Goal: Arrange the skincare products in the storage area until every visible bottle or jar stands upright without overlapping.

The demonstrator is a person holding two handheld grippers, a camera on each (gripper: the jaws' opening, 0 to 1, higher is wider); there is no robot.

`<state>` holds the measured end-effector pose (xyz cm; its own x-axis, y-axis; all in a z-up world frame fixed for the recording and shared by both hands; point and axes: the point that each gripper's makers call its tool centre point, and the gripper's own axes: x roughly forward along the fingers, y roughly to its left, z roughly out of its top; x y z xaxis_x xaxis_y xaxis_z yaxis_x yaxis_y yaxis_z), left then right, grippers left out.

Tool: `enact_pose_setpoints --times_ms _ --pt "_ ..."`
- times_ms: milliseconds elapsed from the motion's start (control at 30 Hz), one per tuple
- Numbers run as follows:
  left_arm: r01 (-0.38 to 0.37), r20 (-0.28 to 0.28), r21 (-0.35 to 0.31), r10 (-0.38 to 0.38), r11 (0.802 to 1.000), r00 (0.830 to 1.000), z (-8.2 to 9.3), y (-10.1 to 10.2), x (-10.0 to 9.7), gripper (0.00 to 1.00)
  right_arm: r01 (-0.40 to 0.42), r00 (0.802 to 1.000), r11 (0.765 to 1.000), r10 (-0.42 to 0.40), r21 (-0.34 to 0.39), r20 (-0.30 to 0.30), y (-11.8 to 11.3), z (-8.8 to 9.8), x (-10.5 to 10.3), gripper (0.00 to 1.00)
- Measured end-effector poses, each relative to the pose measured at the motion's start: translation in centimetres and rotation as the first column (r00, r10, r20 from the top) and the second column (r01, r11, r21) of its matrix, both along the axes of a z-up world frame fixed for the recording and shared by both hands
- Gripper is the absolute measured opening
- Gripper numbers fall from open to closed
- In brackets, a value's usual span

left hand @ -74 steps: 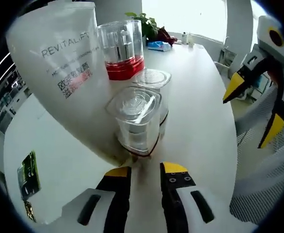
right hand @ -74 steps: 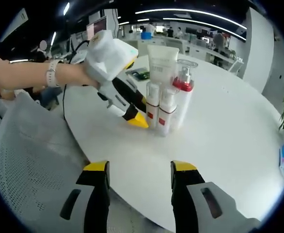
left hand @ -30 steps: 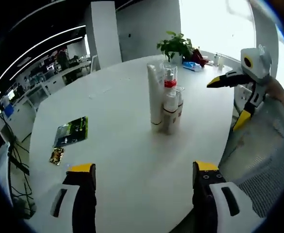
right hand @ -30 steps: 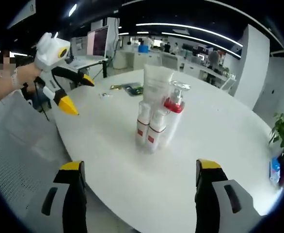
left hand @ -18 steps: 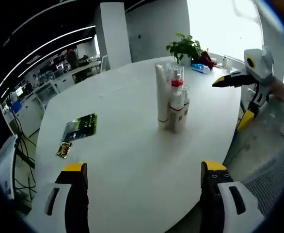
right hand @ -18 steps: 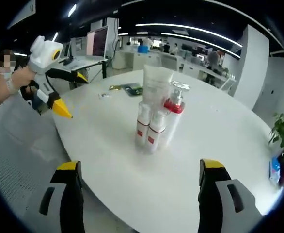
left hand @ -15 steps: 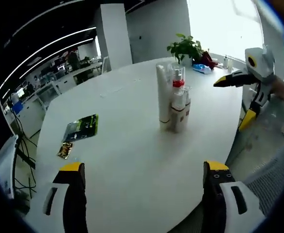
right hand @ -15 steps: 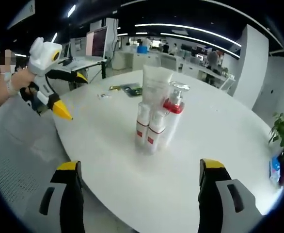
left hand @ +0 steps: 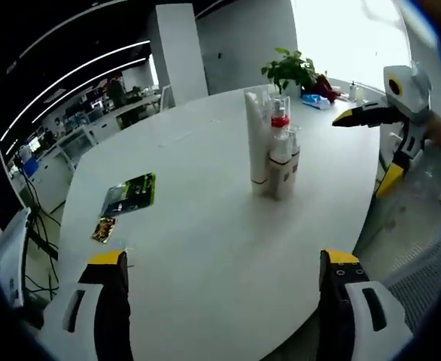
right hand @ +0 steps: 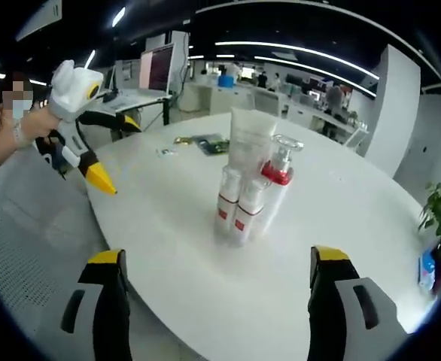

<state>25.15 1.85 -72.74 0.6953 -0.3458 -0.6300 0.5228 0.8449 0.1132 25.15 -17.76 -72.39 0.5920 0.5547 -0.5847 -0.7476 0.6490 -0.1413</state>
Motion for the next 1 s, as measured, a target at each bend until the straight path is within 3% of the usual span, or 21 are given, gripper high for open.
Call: enact_pose_setpoints --times_ms 400,600,1000 --pt "-0.001 -0.014 0.071 0.002 0.997 1.0 -1.7 1.4 0.3 0.99 0.013 1.0 1.0 -0.013 0.009 0.015 -0.1 0.1 0.5 1.0" --pt "-0.032 -0.029 0.019 0.032 0.999 0.999 -1.6 1.8 0.5 0.99 0.023 1.0 1.0 -0.023 0.005 0.017 -0.3 0.1 0.6 1.0" --pt "0.015 -0.024 0.02 -0.015 1.0 1.0 -1.5 1.2 0.6 0.99 0.049 0.998 0.999 -0.05 0.009 0.037 -0.8 0.7 1.2 1.0"
